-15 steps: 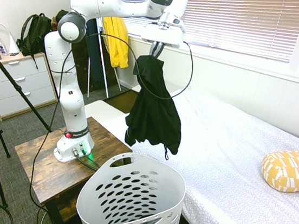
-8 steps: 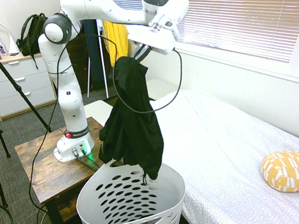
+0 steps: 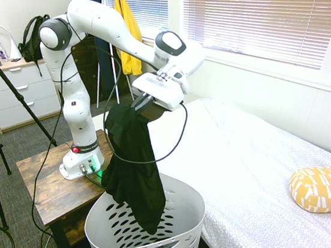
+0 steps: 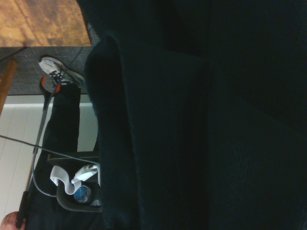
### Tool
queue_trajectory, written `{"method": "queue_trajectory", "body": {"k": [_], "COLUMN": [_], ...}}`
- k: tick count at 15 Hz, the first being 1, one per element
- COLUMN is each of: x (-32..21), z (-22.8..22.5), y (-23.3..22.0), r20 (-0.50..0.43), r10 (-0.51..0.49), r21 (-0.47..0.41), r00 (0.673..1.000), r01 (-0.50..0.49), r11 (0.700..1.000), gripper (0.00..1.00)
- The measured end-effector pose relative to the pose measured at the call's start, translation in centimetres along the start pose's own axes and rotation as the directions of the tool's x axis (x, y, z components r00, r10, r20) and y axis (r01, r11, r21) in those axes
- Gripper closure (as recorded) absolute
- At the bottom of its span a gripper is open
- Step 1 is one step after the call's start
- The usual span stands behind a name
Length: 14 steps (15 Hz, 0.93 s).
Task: Put my clothes in the laundry bag
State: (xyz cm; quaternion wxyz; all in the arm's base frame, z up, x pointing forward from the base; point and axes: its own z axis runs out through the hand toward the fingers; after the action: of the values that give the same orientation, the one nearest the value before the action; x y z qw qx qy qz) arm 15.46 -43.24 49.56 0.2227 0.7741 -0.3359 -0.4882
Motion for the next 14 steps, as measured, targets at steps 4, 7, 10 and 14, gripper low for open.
{"method": "queue_trajectory", "body": {"k": [4,7,10,14], "x": [4.6,7.7,9.6,11.2], "z": [3.3,6.0,7.4,7.7], "y": [-2.9,-4.2,-6.6,-8.6], "r20": [-0.065,-0.069,-0.081,-0.108], "r10": [0.090,0.133,0.143,0.142], "r21": [-0.046,-0.068,-0.092,-0.107], "r00": [0.994,0.989,0.986,0.984], "r01": [-0.093,-0.138,-0.150,-0.153], "r11": [0.995,0.988,0.984,0.982], "gripper": [1.00,0.00,0.00,0.00]}}
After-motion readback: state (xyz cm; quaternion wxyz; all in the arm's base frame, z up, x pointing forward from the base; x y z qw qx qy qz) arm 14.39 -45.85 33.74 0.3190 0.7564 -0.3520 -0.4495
